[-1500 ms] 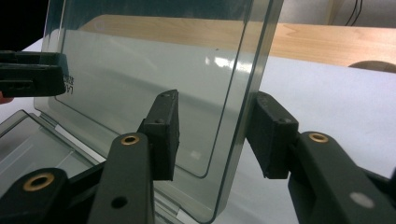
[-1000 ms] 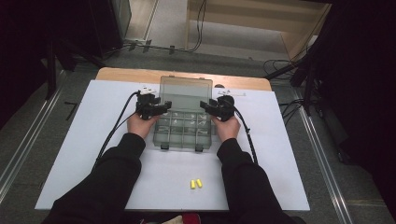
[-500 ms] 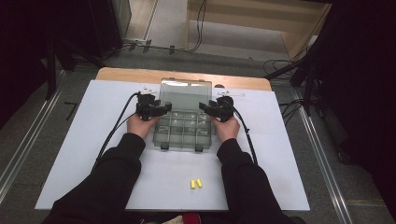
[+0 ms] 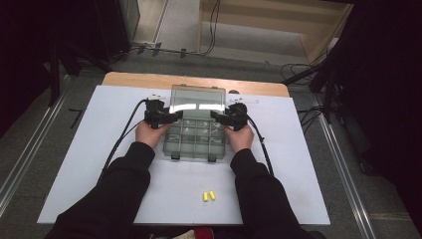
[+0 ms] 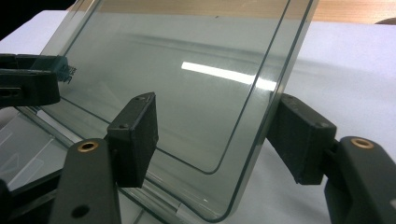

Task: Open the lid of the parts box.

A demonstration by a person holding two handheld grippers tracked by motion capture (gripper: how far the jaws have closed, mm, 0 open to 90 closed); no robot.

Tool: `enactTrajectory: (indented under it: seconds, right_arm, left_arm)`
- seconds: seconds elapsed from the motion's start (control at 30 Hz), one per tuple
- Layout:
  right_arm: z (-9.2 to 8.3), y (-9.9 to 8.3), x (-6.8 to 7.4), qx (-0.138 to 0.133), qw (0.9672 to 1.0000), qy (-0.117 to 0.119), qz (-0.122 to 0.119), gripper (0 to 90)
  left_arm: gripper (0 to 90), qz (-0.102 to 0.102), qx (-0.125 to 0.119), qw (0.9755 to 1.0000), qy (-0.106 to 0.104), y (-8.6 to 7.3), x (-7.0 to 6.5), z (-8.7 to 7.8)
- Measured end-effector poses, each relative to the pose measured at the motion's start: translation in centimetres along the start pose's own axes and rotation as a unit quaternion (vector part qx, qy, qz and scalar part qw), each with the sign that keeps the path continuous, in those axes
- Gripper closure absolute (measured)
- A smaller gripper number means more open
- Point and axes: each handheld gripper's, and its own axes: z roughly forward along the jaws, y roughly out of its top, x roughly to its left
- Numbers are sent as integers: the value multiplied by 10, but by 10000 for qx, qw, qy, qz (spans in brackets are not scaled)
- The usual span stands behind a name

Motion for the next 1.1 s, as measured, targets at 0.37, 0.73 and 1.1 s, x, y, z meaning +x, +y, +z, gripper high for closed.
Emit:
enactTrajectory:
  seconds: [0.37,0.73,1.1]
  right_arm:
    - [-1,-1,1,59,10000,0,-12,300]
    - [-19,6,1,110,9998,16,-167,298]
    - [-47,4,11,245,9982,419,-339,292]
  left_arm:
    - [280,-143,57,9999,23,0,5,0]
    - [279,-26,197,9998,69,8,6,-17]
    - [279,178,304,9991,-251,16,-11,-37]
